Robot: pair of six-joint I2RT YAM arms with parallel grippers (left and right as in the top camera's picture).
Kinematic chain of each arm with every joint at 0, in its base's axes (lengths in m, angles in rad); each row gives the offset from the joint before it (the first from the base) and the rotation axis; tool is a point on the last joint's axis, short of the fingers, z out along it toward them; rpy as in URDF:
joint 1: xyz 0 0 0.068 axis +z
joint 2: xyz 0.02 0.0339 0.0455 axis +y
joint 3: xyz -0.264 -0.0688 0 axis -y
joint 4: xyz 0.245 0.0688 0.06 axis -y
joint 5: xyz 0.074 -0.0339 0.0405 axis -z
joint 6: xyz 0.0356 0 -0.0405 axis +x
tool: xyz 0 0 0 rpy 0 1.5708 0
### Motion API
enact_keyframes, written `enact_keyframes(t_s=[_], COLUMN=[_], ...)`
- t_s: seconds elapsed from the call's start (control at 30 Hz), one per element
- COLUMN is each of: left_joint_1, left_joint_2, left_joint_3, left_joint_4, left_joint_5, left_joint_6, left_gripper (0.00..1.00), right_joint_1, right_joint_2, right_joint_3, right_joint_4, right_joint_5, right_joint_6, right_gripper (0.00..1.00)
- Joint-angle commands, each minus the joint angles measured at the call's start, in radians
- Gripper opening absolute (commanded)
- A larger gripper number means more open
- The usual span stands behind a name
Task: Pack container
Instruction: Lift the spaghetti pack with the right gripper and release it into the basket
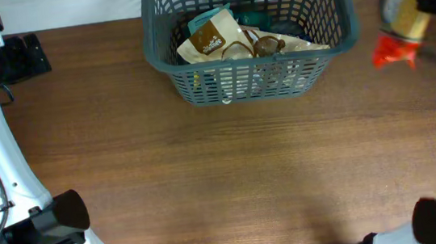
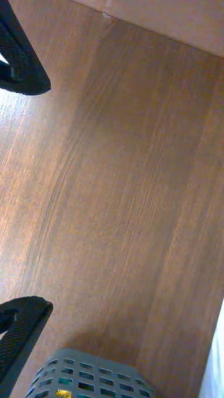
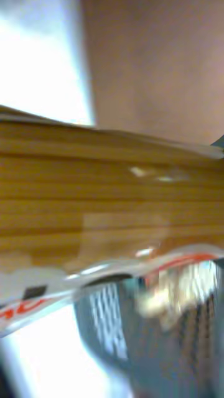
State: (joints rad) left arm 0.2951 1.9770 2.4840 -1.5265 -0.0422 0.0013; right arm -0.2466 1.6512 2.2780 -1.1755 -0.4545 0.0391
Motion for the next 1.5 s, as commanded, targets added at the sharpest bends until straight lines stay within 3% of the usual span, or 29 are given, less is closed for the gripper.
enact_keyframes(t_s=[0.0,0.2,0.3,0.4,0.57,0.8,0.9,1.37,1.4,1.47], left_joint_1=[0.003,0.003,0.003,0.003,0.003,0.003,0.003,0.003,0.003,0.003], left_joint_2=[0.004,0.004,0.004,0.004,0.004,0.004,0.004,0.004,0.004,0.004], left_joint_3=[-0.001,-0.001,-0.001,-0.001,-0.001,-0.001,-0.001,-0.001,-0.001,-0.001], left_joint_4=[0.000,-0.001,-0.001,0.000,0.000,0.000,-0.001,0.000,-0.001,-0.001], left_joint_5=[-0.007,-0.007,-0.007,-0.007,-0.007,-0.007,-0.007,-0.007,-0.007,-0.007], left_joint_6=[-0.013,-0.013,-0.013,-0.013,-0.013,-0.013,-0.013,-0.013,-0.013,-0.013], left_gripper=[0.99,0.99,0.99,0.99,0.99,0.99,0.99,0.99,0.99,0.99], right_joint_1=[0.161,0.447,0.524,0.549,0.549,0.549,0.547,0.526,0.526,0.526], right_joint_2=[-0.046,0.011,0.072,0.148,0.260,0.372,0.406,0.516,0.516,0.516], right_joint_3=[0.083,0.083,0.083,0.083,0.083,0.083,0.083,0.083,0.083,0.083], right_joint_4=[0.013,0.008,0.043,0.116,0.211,0.240,0.253,0.318,0.317,0.322], right_joint_5=[-0.034,0.179,0.296,0.377,0.334,0.320,0.319,0.333,0.334,0.335], right_joint_6=[-0.134,-0.397,-0.509,-0.595,-0.764,-0.987,-1.027,-1.082,-1.077,-1.043], right_gripper=[0.04,0.04,0.04,0.04,0.04,0.19,0.25,0.26,0.30,0.48])
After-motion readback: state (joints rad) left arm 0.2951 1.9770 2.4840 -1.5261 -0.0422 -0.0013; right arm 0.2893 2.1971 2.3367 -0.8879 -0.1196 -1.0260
